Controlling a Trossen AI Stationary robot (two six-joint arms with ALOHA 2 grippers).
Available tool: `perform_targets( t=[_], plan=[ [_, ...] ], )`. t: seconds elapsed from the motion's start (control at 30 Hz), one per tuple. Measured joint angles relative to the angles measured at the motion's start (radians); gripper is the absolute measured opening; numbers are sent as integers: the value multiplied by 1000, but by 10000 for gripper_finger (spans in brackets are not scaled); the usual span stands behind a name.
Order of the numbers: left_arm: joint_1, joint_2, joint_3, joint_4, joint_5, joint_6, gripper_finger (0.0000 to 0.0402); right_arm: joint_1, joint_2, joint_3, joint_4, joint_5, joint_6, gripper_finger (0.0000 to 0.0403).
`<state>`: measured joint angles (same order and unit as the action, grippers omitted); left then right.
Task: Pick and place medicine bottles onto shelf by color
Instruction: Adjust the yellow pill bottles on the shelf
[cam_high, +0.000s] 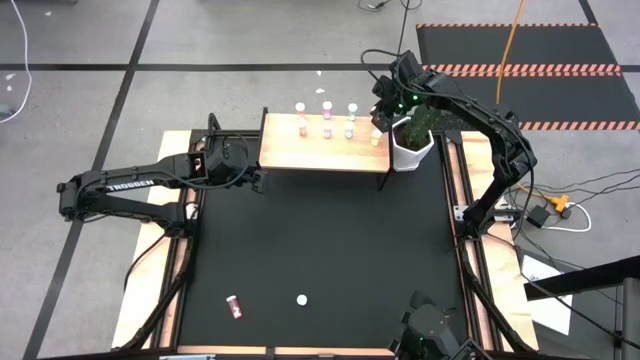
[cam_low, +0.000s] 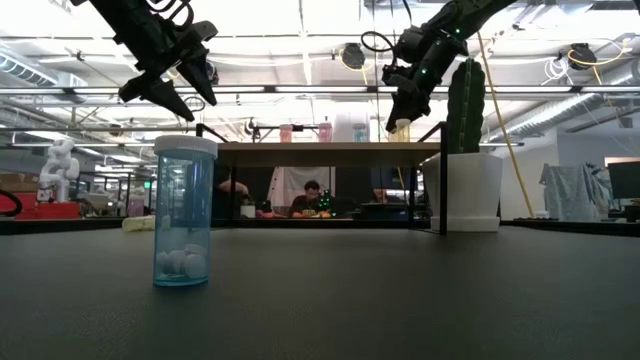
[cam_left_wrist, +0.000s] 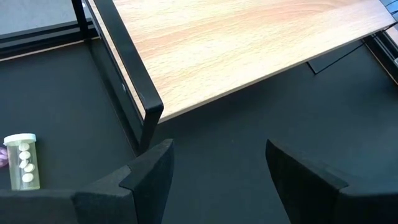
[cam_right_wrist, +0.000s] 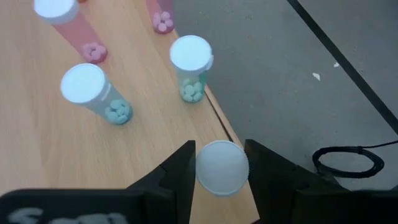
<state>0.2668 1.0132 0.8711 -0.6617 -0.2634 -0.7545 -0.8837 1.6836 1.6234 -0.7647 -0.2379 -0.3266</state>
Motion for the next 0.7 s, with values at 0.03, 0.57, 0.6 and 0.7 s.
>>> perform_targets(
  t=[0.03, 0.57, 0.6, 0.7],
  plan=[
    [0, 0, 0, 0, 0, 0, 255, 0, 0, 0, 0, -1, 0, 124],
    [0, 0, 0, 0, 0, -4, 255, 1, -2, -48, 24, 0, 21, 124],
    [-1, 0, 0, 0, 0, -7, 255, 1, -2, -48, 24, 0, 23, 124],
    [-6, 0, 0, 0, 0, -6, 255, 1, -2, -49, 35, 0, 24, 124]
  ],
)
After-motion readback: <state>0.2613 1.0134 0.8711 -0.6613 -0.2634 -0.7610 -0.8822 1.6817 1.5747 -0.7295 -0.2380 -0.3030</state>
